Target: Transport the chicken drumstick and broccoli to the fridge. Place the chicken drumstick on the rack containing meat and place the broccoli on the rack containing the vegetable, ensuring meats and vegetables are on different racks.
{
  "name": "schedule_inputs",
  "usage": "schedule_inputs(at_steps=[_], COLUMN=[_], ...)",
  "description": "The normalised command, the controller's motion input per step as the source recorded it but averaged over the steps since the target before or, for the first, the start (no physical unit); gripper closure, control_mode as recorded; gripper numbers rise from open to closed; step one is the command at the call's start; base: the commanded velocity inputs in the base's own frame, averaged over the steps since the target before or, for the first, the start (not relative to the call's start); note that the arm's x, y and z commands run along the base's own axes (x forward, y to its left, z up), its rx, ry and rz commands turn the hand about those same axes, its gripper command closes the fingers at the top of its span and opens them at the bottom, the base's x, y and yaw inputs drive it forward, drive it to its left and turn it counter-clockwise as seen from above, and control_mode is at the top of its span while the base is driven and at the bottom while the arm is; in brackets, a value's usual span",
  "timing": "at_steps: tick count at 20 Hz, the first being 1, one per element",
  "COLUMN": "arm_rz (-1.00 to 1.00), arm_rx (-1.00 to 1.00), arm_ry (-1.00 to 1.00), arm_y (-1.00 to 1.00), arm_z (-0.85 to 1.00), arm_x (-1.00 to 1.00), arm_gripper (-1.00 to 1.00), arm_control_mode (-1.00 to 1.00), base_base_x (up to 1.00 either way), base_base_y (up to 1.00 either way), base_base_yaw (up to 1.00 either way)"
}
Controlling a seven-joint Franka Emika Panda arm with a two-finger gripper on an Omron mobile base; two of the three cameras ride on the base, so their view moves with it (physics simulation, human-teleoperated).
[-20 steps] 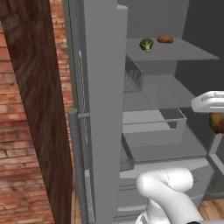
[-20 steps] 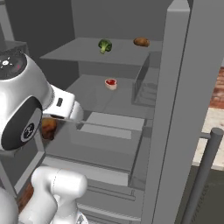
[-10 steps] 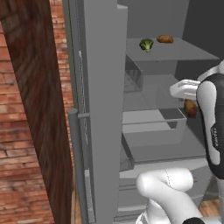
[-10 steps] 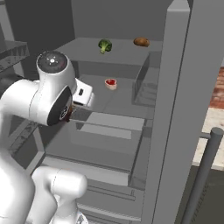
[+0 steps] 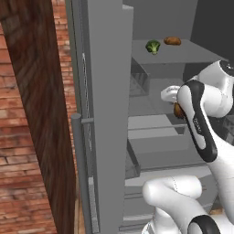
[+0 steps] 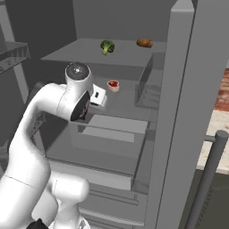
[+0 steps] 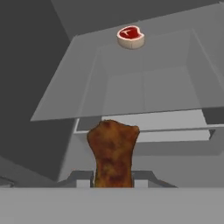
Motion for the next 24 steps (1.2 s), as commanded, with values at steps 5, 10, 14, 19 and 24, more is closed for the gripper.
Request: schedule_inputs(at_steps=[5, 10, 14, 19, 24], arm_rz=[0.00, 0.00, 0.01, 0.00, 0.01], arm_rx=[0.00, 0.00, 0.00, 0.00, 0.00], arm_ry=[0.01, 0.00, 0.03, 0.00, 0.00], arm_y=[-0.16, -0.19, -0.22, -0.14, -0.13], arm_z=[-0.39, -0.39, -0.31, -0.12, -0.09], arm_x=[1.00, 0.80, 0.62, 0.39, 0.27], arm_gripper=[1.00, 1.00, 1.00, 1.00, 1.00], arm_control_mode=[-1.00, -1.00, -1.00, -1.00, -1.00], base_base_x=[0.00, 0.00, 0.00, 0.00, 0.00], base_base_y=[0.00, 0.00, 0.00, 0.00, 0.00], base_base_yaw=[0.00, 0.00, 0.00, 0.00, 0.00])
